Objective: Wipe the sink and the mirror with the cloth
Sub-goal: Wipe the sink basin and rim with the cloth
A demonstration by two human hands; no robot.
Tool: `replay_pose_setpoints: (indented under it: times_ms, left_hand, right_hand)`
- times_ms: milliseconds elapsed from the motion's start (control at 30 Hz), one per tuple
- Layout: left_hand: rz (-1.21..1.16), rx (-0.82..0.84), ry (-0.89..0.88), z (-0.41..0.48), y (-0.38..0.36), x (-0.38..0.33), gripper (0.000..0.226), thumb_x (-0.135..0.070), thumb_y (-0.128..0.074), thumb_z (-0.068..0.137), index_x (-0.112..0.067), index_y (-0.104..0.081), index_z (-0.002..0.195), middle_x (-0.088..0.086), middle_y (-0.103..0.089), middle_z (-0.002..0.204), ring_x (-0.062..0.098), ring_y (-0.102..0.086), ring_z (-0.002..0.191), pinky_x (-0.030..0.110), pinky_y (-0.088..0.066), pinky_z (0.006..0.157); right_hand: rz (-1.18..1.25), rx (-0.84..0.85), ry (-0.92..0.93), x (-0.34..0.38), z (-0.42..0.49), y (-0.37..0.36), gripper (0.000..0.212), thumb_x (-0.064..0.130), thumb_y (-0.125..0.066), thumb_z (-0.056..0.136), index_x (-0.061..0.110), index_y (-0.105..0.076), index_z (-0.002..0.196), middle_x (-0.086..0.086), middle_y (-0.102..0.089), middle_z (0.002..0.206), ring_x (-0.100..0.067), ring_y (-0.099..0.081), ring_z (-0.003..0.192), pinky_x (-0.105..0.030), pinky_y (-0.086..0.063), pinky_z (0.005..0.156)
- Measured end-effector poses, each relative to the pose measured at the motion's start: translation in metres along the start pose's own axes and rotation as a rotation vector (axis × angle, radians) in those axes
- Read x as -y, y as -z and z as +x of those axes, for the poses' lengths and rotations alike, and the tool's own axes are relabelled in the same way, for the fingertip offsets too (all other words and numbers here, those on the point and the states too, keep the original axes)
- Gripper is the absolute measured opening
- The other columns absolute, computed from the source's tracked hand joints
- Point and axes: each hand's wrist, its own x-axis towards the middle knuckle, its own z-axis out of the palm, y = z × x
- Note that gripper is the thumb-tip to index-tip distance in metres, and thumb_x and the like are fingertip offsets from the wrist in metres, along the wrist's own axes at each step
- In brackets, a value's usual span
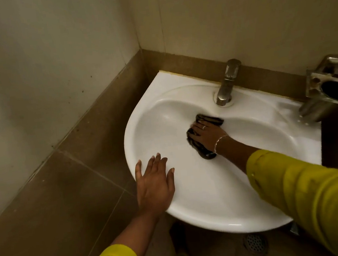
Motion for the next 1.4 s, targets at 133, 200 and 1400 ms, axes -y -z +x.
replay_pose_setpoints:
  times_ms: [133, 200, 1400]
  left_hand:
    - [0.005, 0.019, 0.009, -0.001, 0.000, 0.000, 0.045, -0.037, -0.033, 0.088, -0.011, -0.062, 0.111, 0.012, -0.063, 0.121, 0.023, -0.059, 0.112, 0.044, -0.019, 0.104]
    - [0.012, 0.024, 0.015, 0.000, 0.000, -0.001, 0.045, -0.037, -0.033, 0.089, -0.012, -0.061, 0.113, 0.011, -0.062, 0.123, 0.022, -0.058, 0.114, 0.044, -0.018, 0.105]
    - [-0.014, 0.075, 0.022, 0.000, 0.005, -0.002, 0.057, -0.044, -0.026, 0.090, -0.009, -0.055, 0.124, 0.017, -0.053, 0.132, 0.029, -0.049, 0.123, 0.042, -0.012, 0.106]
  right_hand:
    - [0.413, -0.002, -0.228, 0.035, 0.020, 0.005, 0.057, 0.009, -0.037, 0.092, 0.012, -0.019, 0.146, -0.018, -0.010, 0.155, -0.034, -0.013, 0.143, -0.040, -0.009, 0.117]
    - [0.590, 0.081, -0.335, 0.048, 0.029, 0.003, 0.064, 0.014, -0.037, 0.096, 0.015, 0.002, 0.147, -0.014, 0.011, 0.156, -0.034, 0.007, 0.144, -0.044, -0.001, 0.117]
    - [0.472, 0.546, -0.001, 0.028, -0.145, 0.002, 0.060, 0.024, -0.033, 0.099, 0.022, 0.002, 0.147, -0.011, 0.003, 0.157, -0.031, -0.003, 0.144, -0.046, -0.009, 0.117]
